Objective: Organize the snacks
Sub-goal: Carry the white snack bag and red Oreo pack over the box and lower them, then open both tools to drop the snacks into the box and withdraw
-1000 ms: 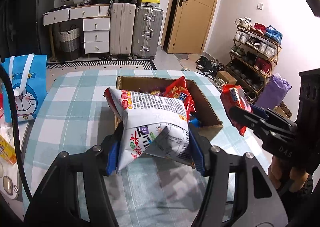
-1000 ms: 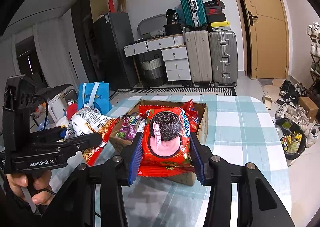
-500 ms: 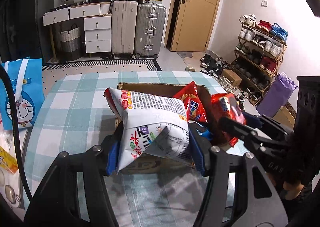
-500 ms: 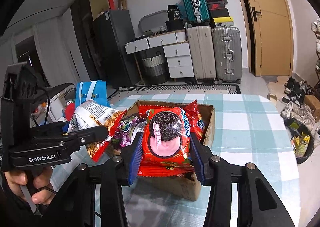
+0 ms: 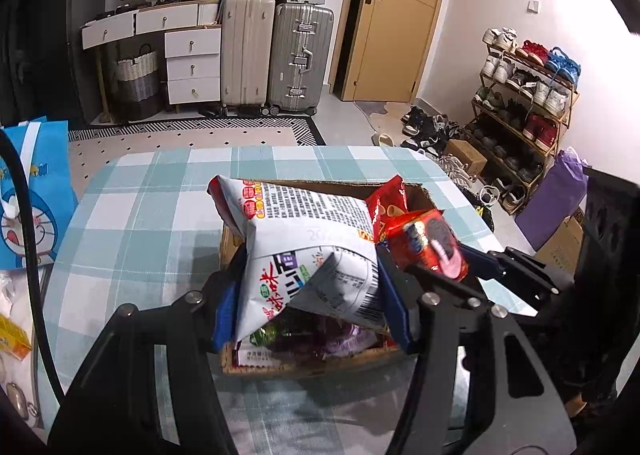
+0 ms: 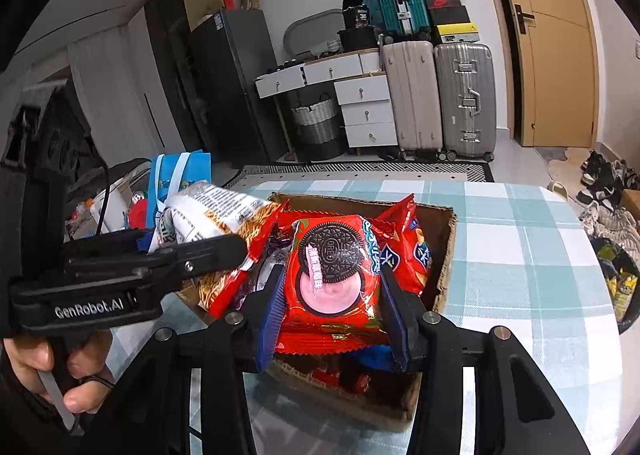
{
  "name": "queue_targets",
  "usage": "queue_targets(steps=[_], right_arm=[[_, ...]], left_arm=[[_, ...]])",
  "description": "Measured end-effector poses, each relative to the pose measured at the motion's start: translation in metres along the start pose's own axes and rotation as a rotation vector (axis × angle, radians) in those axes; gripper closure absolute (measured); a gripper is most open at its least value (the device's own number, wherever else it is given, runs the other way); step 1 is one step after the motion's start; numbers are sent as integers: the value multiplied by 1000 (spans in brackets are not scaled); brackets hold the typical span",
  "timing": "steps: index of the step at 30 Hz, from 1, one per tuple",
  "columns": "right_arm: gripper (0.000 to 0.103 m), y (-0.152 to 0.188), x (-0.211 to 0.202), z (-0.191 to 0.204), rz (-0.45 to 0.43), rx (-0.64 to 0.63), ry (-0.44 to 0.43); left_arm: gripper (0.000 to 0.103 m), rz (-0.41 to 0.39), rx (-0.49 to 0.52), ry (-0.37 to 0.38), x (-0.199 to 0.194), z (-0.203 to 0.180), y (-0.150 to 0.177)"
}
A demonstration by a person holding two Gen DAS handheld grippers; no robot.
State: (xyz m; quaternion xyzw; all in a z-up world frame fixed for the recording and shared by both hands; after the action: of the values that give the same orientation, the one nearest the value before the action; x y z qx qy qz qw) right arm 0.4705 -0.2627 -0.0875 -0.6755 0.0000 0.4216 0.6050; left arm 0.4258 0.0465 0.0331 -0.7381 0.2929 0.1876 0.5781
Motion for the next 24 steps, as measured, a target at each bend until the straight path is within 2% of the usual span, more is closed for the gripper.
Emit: queue_targets(steps=[8,13,17,20,23,24], right_arm=[[58,5,19,-5,26,-43,3],[58,10,21,-1,18,-123,24],[58,15,23,3,39,-172,-8],[49,17,19,4,31,-184,-10],[48,16,12,0,2,-185,7],[44,17,9,-3,2,-183,10]], left_arm=[[46,-8,0,1,20,5,-13],[46,1,-10,16,27,6,-15],[46,8,6,12,35,3,-18],[46,10,14,15,39,-1,-18],[46,17,34,23,43,-8,-18],[46,18,42,25,44,-11,-18]])
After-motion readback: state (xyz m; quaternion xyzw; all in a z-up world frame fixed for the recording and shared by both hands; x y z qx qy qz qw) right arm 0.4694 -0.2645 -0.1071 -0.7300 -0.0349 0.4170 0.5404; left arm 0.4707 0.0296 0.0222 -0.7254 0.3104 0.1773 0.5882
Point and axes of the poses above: each gripper's, at about its wrist camera, not at the fingertips, and x roughly the way its jaws point, z to its left, y to its underside, the point moved 9 cm from there along x, roughly the way its jaws point, and after that the axes turned 10 degrees about y, right-handed, at the moved point
